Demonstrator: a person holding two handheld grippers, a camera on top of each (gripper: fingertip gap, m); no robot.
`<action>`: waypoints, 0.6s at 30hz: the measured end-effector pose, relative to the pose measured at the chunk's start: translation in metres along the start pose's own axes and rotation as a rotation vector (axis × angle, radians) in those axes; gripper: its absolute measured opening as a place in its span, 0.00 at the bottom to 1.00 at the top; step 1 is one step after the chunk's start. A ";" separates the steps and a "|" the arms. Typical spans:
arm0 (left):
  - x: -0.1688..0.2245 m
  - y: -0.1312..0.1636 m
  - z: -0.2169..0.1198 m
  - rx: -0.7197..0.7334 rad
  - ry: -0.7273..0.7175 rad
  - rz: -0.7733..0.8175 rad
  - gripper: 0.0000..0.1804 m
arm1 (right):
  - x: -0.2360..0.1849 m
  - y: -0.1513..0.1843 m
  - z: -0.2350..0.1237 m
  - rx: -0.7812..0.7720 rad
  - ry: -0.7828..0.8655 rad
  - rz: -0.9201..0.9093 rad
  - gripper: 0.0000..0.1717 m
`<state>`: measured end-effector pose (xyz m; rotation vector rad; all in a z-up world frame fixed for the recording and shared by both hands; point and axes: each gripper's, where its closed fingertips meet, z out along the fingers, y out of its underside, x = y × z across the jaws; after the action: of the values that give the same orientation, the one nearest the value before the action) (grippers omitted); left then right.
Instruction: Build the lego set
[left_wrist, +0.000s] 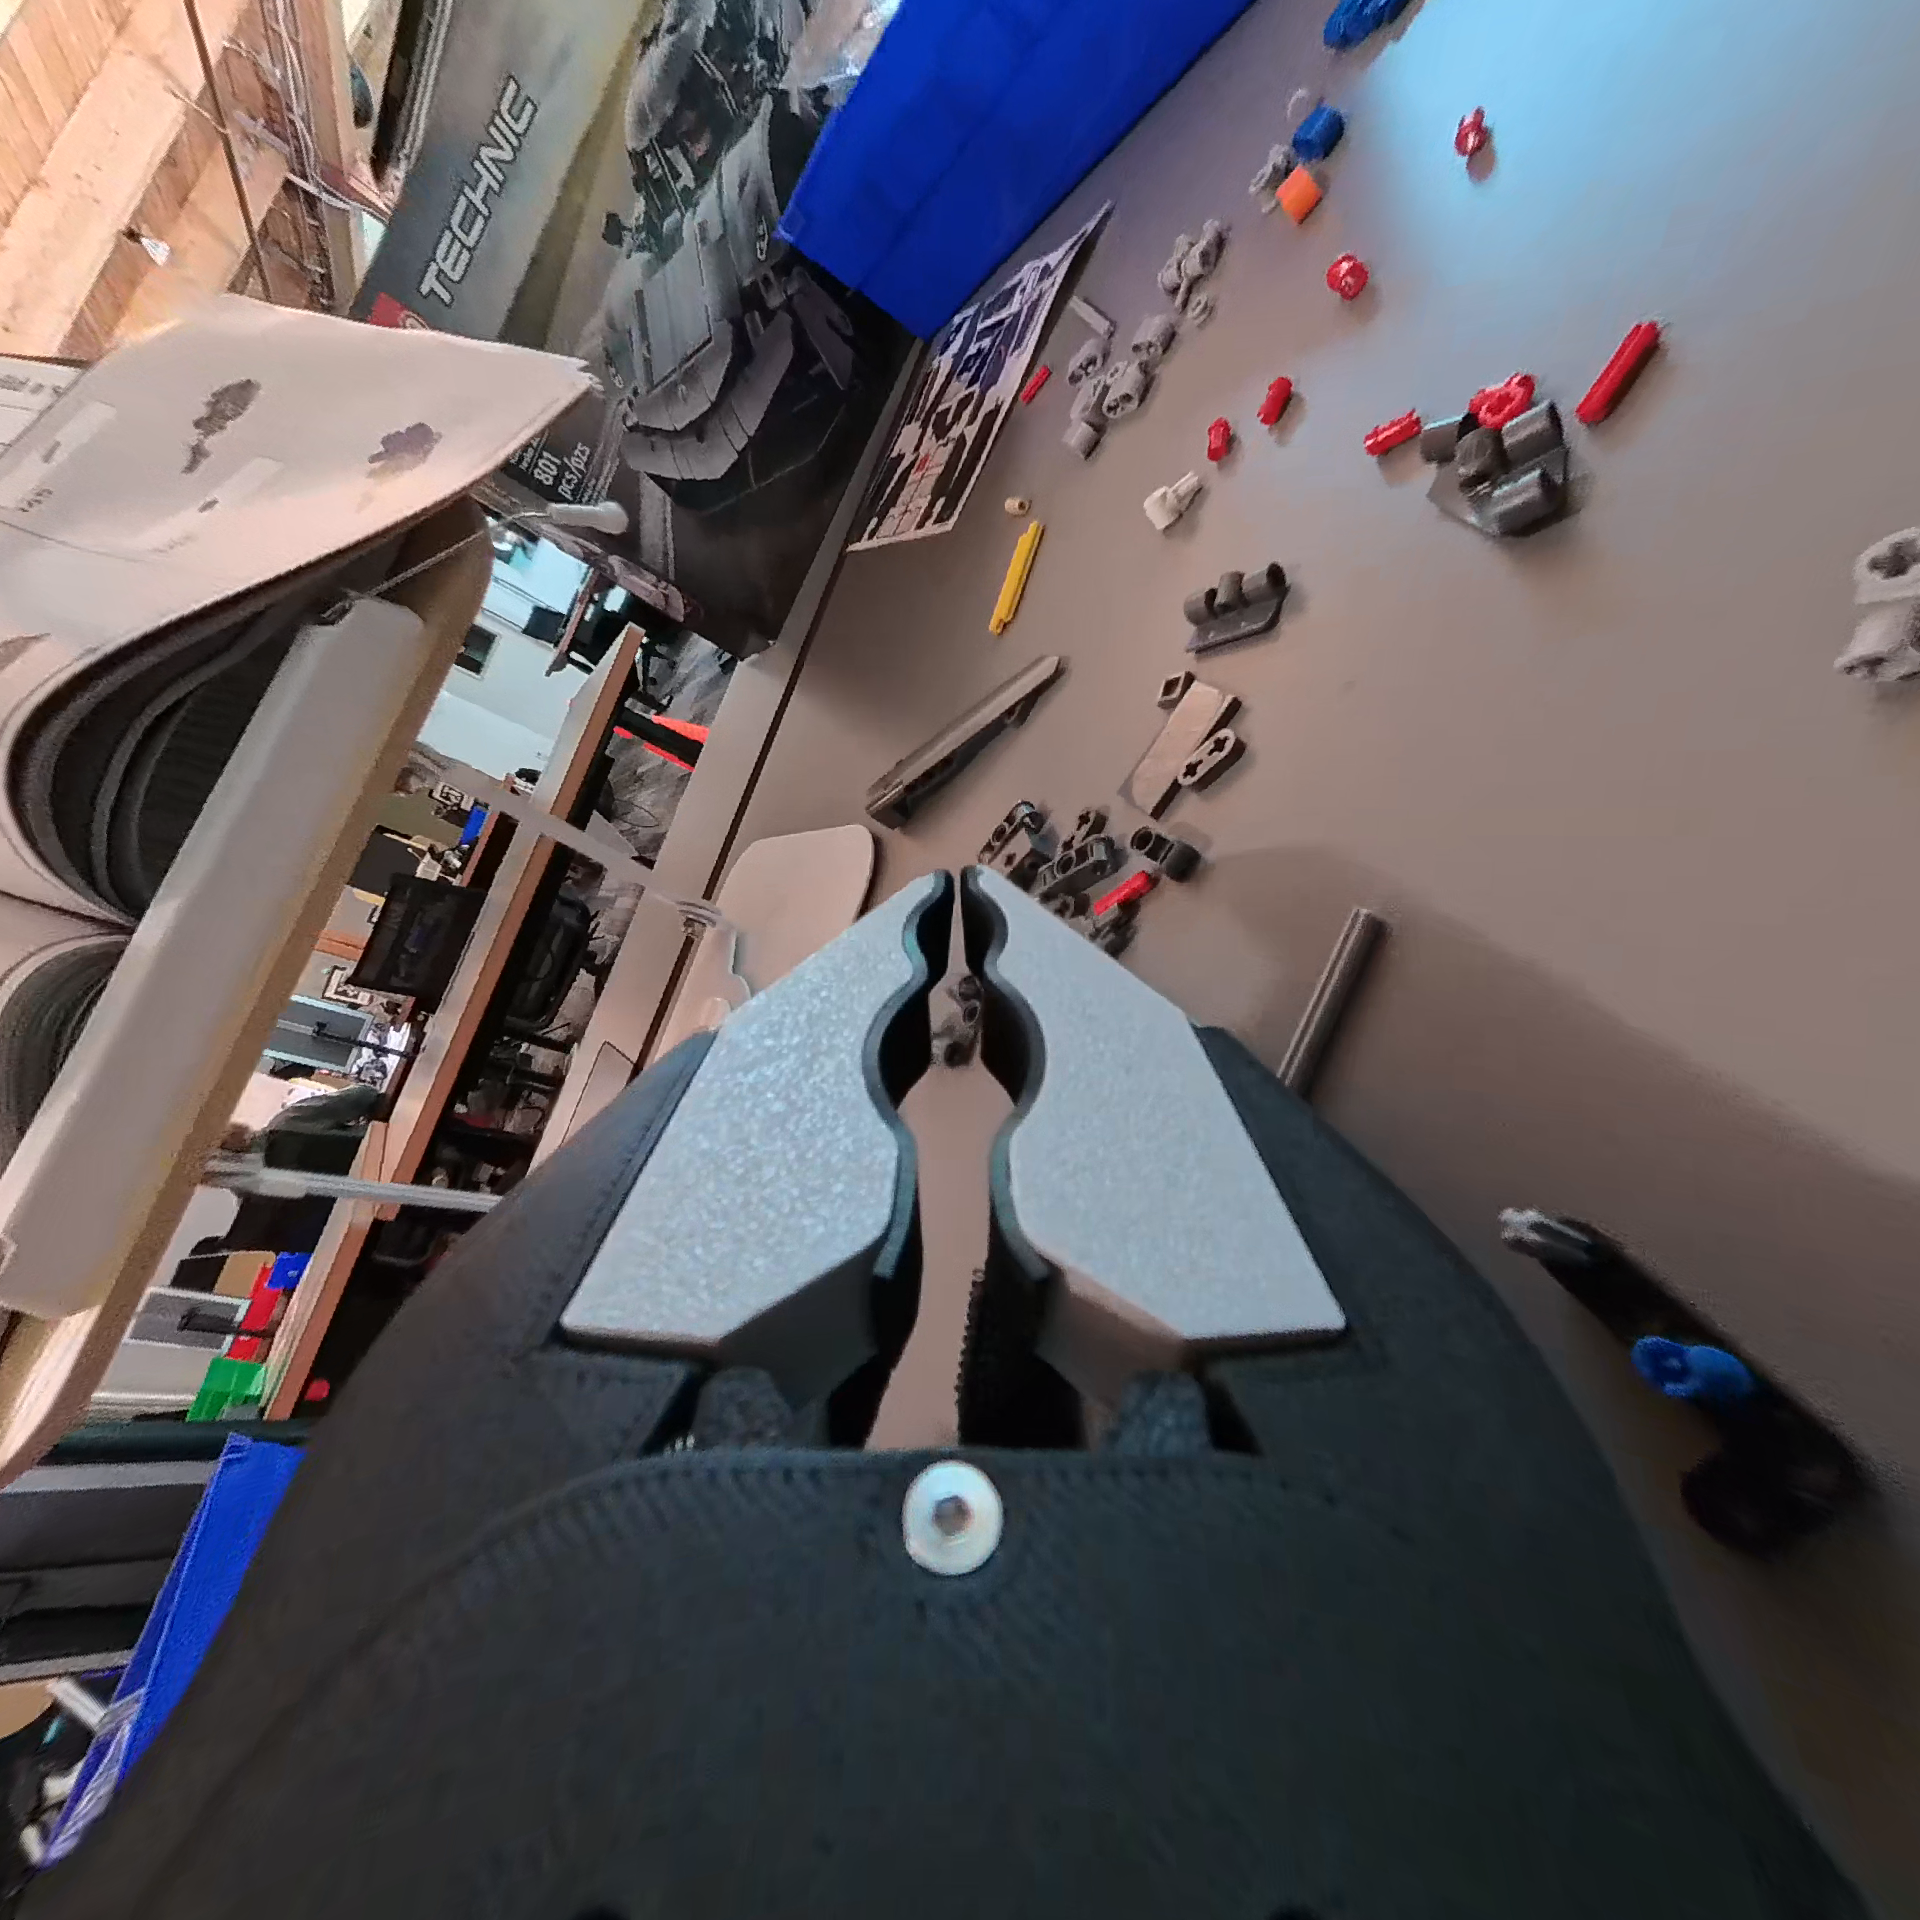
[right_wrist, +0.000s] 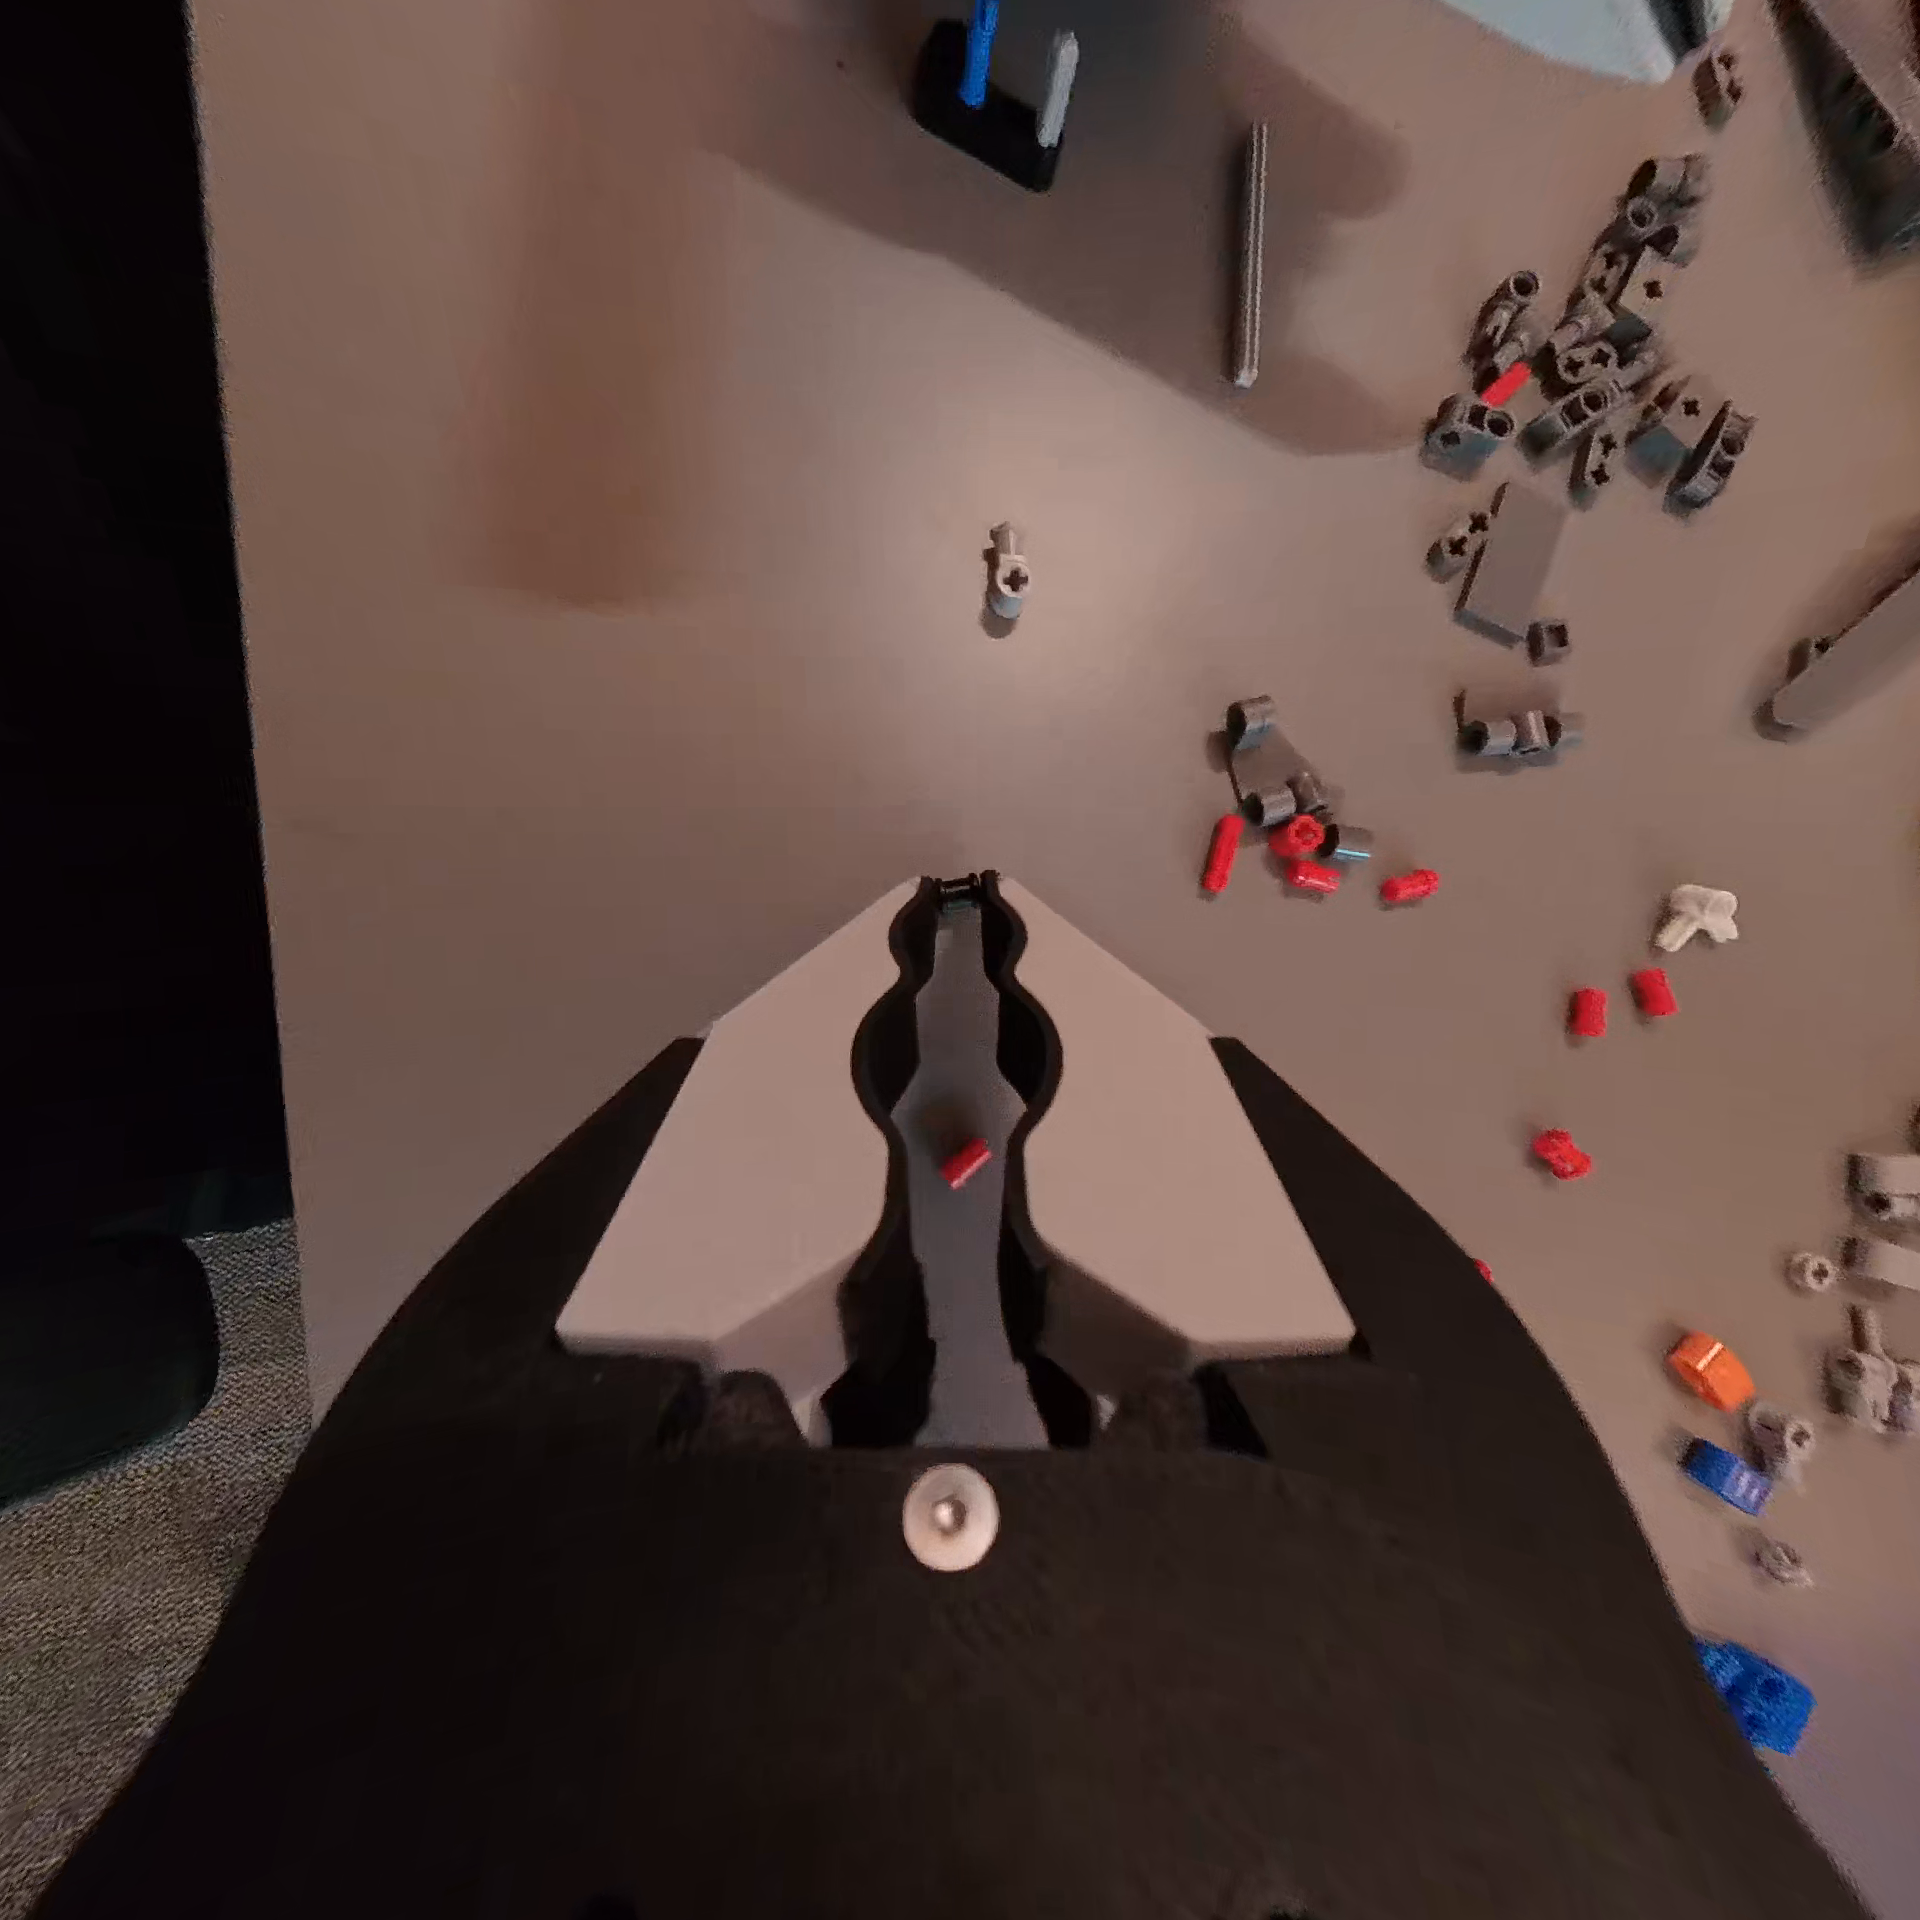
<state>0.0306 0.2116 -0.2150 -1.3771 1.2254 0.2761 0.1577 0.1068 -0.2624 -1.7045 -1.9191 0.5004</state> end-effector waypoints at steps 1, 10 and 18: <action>-0.001 -0.001 -0.001 0.006 0.000 -0.007 0.00 | 0.001 0.001 0.001 -0.014 0.005 0.005 0.03; -0.003 -0.002 -0.002 0.017 0.004 -0.038 0.00 | -0.003 0.000 0.002 -0.031 -0.002 0.037 0.05; -0.005 0.000 -0.001 0.010 -0.001 -0.052 0.00 | -0.005 0.001 0.001 -0.018 -0.013 0.054 0.03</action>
<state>0.0275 0.2135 -0.2108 -1.3983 1.1867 0.2340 0.1579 0.1021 -0.2646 -1.7722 -1.8967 0.5167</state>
